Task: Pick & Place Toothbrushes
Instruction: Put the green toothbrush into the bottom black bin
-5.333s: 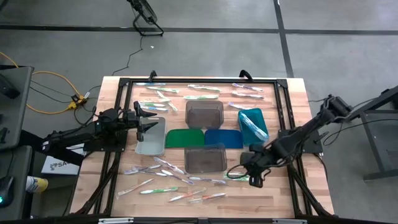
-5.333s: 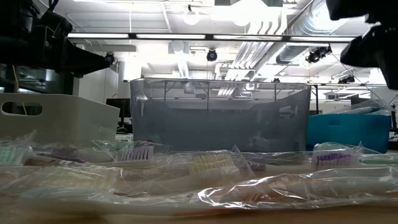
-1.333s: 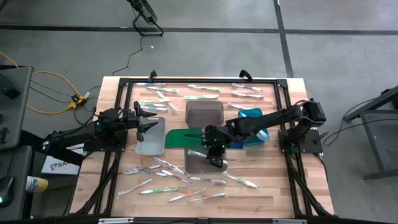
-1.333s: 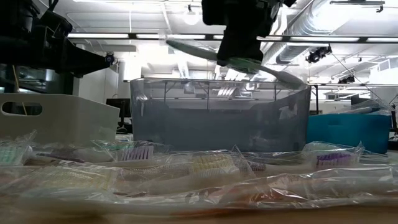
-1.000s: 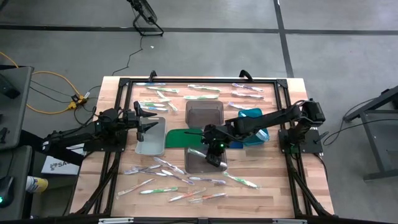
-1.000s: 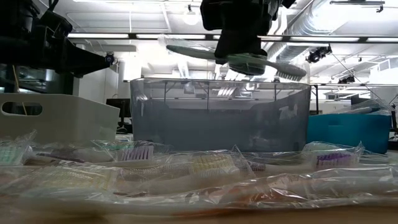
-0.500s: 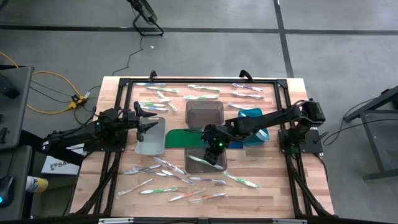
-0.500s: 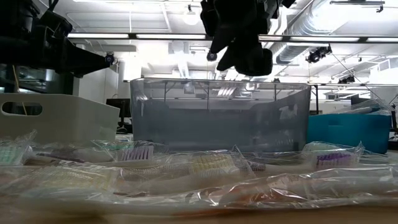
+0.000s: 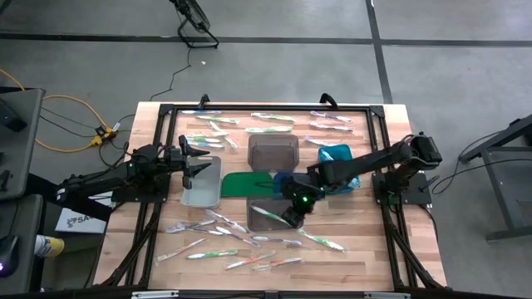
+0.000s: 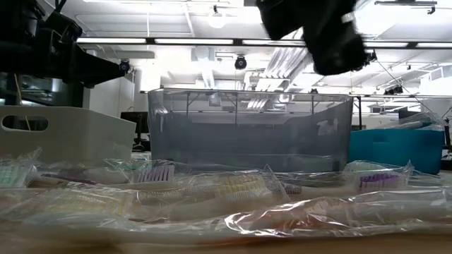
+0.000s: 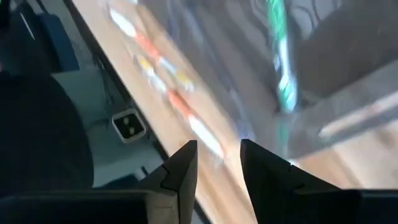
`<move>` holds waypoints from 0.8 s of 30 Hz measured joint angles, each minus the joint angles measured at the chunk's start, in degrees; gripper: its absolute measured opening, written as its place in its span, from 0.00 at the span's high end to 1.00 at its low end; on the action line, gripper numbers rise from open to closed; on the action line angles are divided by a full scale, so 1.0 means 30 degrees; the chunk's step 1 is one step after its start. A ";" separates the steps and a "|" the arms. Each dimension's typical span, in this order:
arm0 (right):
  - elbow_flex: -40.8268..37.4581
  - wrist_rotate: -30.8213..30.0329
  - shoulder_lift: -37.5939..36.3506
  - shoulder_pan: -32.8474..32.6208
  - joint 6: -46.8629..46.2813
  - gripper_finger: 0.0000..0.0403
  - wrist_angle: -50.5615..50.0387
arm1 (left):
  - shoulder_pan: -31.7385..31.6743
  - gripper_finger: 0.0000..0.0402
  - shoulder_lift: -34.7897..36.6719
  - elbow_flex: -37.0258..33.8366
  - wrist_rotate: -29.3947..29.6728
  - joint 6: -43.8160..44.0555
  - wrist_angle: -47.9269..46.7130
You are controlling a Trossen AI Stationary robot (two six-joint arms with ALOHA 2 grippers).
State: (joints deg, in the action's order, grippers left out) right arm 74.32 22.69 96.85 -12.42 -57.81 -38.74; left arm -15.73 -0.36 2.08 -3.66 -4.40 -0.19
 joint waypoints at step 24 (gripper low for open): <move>-0.2104 -0.8055 0.0073 -0.7822 -0.1170 0.51 -0.2011 | 0.0000 0.53 0.0000 0.0002 -0.0103 0.0000 -0.0044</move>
State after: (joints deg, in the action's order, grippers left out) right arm 68.01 -1.48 97.07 -35.89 -61.32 -44.77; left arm -15.73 -0.36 2.09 -3.97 -4.40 -0.32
